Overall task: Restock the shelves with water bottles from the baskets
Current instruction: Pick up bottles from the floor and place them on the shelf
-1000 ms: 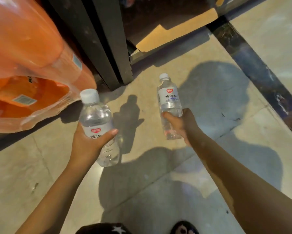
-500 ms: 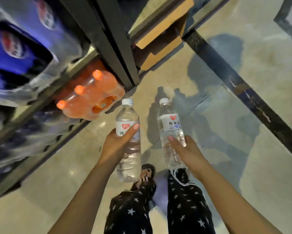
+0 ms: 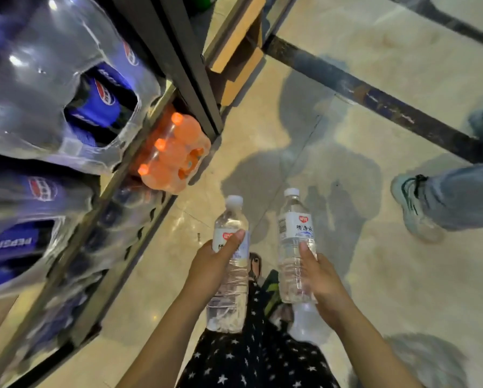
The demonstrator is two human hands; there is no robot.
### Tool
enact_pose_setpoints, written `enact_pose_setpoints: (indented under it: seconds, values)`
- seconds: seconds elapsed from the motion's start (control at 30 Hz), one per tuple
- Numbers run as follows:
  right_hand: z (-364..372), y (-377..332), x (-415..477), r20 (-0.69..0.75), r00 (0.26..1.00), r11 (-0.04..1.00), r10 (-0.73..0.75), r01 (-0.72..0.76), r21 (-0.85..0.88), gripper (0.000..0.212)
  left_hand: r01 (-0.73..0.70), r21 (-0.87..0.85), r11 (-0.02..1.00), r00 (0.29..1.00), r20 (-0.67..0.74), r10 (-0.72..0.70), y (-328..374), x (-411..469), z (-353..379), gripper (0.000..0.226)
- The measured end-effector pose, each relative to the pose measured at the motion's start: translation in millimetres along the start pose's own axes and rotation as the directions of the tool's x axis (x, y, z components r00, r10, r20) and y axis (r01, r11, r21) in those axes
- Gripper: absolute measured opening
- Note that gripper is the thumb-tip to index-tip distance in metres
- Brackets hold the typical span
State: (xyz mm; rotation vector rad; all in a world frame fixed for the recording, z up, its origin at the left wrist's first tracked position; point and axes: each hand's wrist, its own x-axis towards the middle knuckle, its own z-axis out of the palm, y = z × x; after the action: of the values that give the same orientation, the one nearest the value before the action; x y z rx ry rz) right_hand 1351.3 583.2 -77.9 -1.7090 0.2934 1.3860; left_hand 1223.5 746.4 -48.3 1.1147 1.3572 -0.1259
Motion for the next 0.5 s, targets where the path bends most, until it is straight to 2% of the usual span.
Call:
enact_pose_setpoints:
  seconds: [0.07,0.23,0.33,0.4,0.5]
  values:
    - [-1,22,-24,-0.001,1.000,1.000,-0.026,0.026,0.001,0.072,-0.001,0.032,1.000,1.000,0.018,0.001,-13,-18,-3,0.081]
    - [-5,65,-72,-0.015,0.996,0.996,-0.084,0.084,0.012,0.055,-0.013,0.126,0.992,0.998,0.059,0.005,-52,-59,-10,0.075]
    - [-7,103,-102,-0.004,0.997,0.992,-0.075,0.075,0.098,0.052,-0.026,0.194,0.981,0.996,0.083,0.010,-79,-85,-17,0.059]
    - [-6,129,-123,0.011,0.998,0.980,-0.068,0.065,0.186,0.056,-0.012,0.202,0.979,0.994,0.106,-0.010,-96,-101,-21,0.062]
    - [3,172,-149,0.039,0.997,0.968,-0.072,0.060,0.243,0.077,0.017,0.282,0.959,0.987,0.148,-0.061,-120,-122,-24,0.066]
